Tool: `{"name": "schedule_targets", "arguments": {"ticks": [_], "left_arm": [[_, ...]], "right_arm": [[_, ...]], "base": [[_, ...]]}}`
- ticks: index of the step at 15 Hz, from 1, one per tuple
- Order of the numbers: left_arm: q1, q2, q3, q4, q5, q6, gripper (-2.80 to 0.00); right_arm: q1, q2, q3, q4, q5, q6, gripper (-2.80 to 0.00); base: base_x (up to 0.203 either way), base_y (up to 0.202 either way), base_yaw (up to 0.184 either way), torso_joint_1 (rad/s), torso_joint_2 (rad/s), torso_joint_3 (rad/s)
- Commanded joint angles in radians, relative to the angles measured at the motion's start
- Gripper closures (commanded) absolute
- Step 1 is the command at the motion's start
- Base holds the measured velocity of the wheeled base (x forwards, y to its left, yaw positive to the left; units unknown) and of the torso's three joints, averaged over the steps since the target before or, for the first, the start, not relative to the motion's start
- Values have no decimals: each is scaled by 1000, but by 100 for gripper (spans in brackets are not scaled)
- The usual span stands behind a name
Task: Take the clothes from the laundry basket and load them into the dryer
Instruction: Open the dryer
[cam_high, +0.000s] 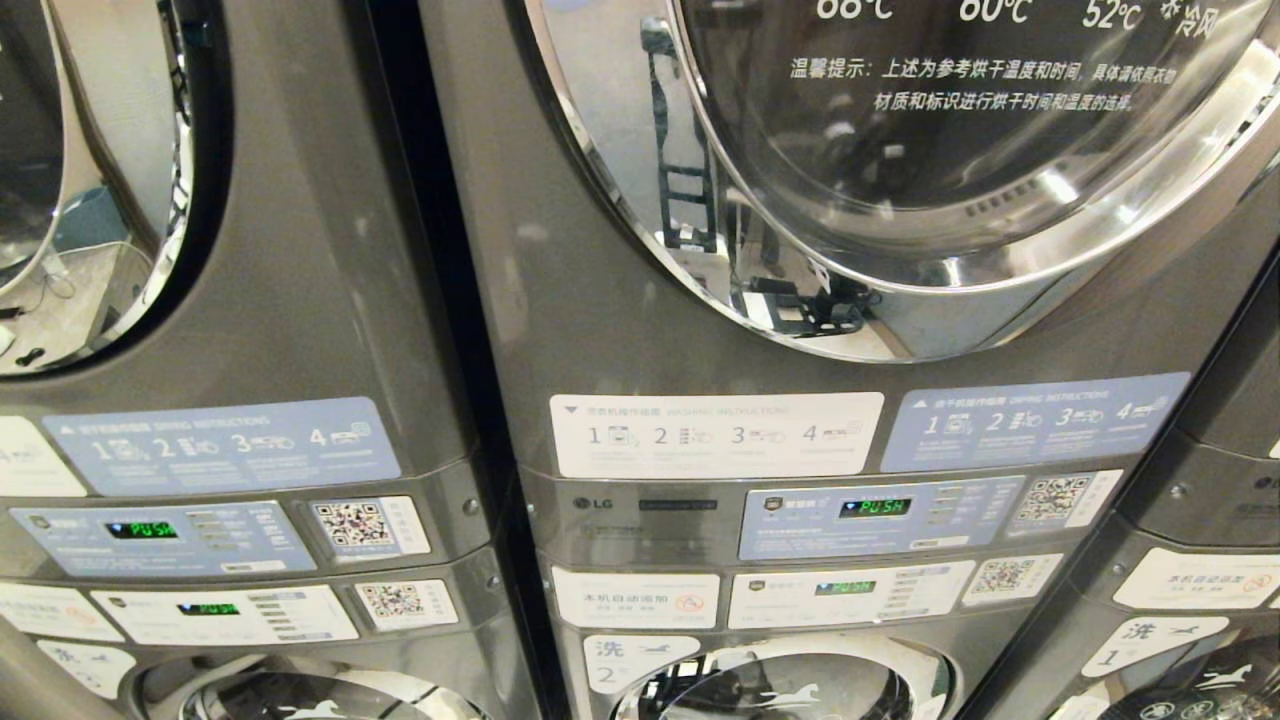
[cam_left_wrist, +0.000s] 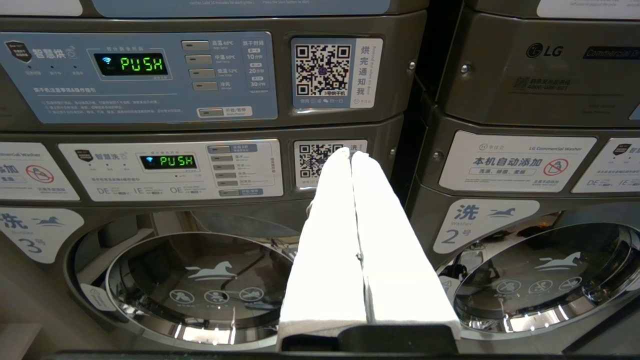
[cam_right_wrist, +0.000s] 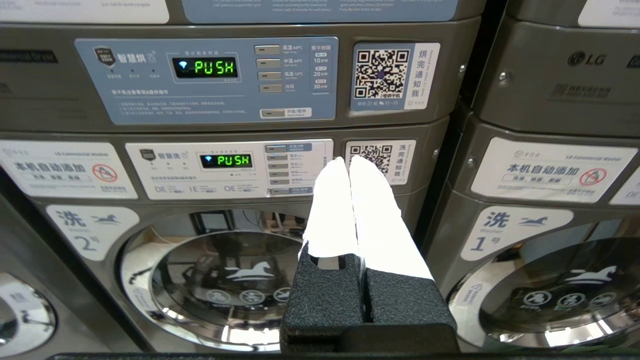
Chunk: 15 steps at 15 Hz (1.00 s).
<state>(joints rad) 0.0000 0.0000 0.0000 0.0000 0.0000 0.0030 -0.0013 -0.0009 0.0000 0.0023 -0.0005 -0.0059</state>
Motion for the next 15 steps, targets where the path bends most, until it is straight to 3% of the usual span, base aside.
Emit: {"name": "schedule_targets", "arguments": {"ticks": [1, 4, 8, 13, 15], "left_arm": [[0, 0, 0, 0, 0, 0, 0], [0, 0, 0, 0, 0, 0, 0], [0, 0, 0, 0, 0, 0, 0], [0, 0, 0, 0, 0, 0, 0], [0, 0, 0, 0, 0, 0, 0]], "right_arm": [[1, 1, 0, -1, 2, -16, 0], [0, -1, 0, 4, 33, -112, 0], [0, -1, 0, 3, 28, -64, 0], [0, 0, -59, -2, 19, -80, 0], [0, 18, -193, 39, 146, -97, 0]], "base": [[0, 0, 0, 0, 0, 0], [0, 0, 0, 0, 0, 0], [0, 0, 0, 0, 0, 0], [0, 0, 0, 0, 0, 0], [0, 0, 0, 0, 0, 0]]}}
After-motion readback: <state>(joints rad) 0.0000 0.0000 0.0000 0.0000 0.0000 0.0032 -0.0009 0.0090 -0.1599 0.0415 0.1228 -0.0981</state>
